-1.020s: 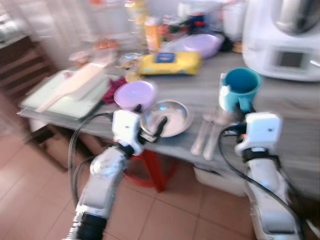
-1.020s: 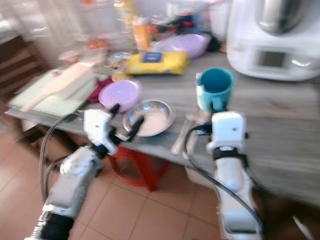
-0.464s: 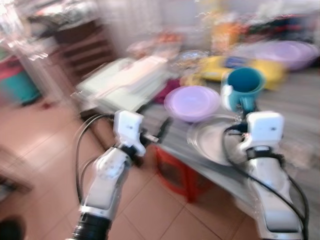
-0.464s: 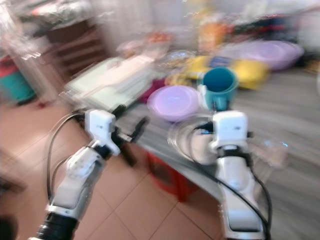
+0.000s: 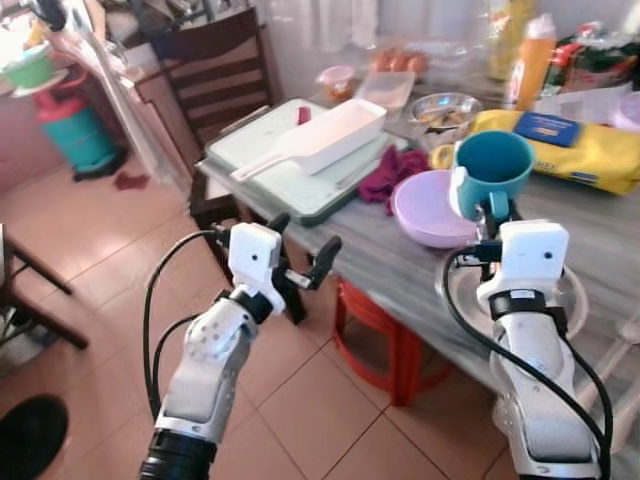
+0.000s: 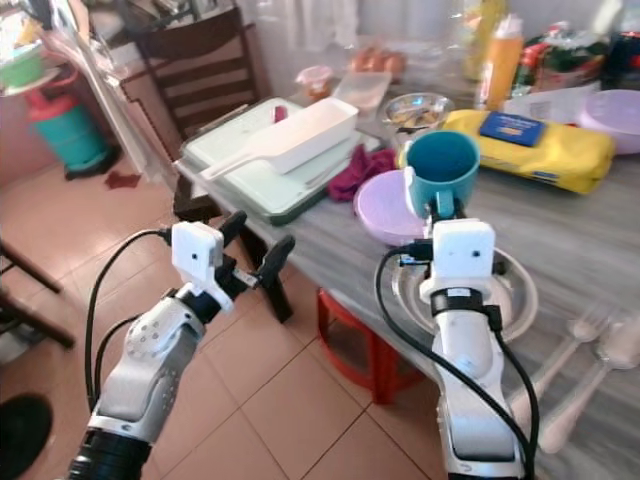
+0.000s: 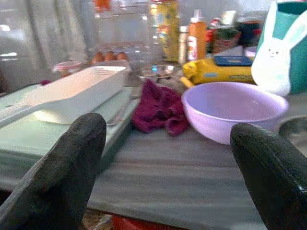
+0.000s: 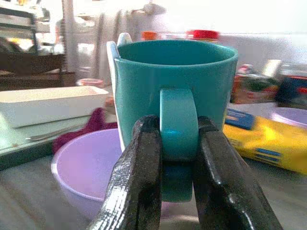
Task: Setting the table
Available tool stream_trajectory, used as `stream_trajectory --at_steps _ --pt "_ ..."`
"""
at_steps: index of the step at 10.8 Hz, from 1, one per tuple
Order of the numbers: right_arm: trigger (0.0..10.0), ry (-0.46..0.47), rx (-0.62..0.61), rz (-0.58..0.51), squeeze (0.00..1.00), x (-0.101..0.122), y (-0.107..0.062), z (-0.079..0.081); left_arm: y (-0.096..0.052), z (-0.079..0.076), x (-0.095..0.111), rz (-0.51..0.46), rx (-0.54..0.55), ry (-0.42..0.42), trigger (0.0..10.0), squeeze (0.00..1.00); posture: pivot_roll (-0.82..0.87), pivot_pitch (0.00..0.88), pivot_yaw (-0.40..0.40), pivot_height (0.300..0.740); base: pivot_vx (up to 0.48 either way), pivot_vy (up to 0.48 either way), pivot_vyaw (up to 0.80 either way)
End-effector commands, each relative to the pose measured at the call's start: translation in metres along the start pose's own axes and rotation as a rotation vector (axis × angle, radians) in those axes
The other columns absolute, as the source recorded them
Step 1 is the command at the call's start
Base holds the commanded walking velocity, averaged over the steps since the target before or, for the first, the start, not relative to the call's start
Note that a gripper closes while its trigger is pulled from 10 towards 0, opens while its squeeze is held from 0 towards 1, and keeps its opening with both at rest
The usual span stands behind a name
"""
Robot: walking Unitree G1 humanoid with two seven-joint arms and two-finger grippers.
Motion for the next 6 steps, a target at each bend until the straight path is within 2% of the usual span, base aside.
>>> stream_trajectory --at_steps 1,4,5,6 --pt "10.0 0.0 -0.02 -0.024 0.0 0.0069 0.0016 -0.0034 -0.0005 -0.0019 0.0029 -0.003 -0.014 -0.005 10.0 0.0 -0.14 0.088 0.159 0.74 0.0 0.0 -0.8" --pt "10.0 -0.008 -0.02 -0.03 0.0 0.009 0.0033 -0.0033 0.0 -0.009 0.0011 0.004 -0.041 -0.042 10.0 0.0 -0.14 0.087 0.152 0.74 0.0 0.0 -0.8" --pt "10.0 -0.009 -0.017 -0.032 0.0 0.0093 0.0035 -0.0028 0.0004 -0.0081 0.0017 0.003 -0.038 -0.043 10.0 0.0 -0.14 0.087 0.152 0.74 0.0 0.0 -0.57" --pt "10.0 -0.005 -0.014 -0.033 0.0 0.0095 0.0038 -0.0017 0.0009 -0.0063 0.0023 0.006 -0.033 -0.044 10.0 0.0 -0.14 0.086 0.152 0.74 0.0 0.0 0.0"
Point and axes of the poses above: a point about 5 cm out from each wrist's last joint towards the gripper, its own y axis pointing out of the wrist towards the gripper, its own x axis along the axis of the wrist's last joint, z = x × y, the point moved 4 cm from there along y, pointing out of the wrist towards the gripper, and after that the axes turned 12 degrees about -y, right-handed, at the moved point
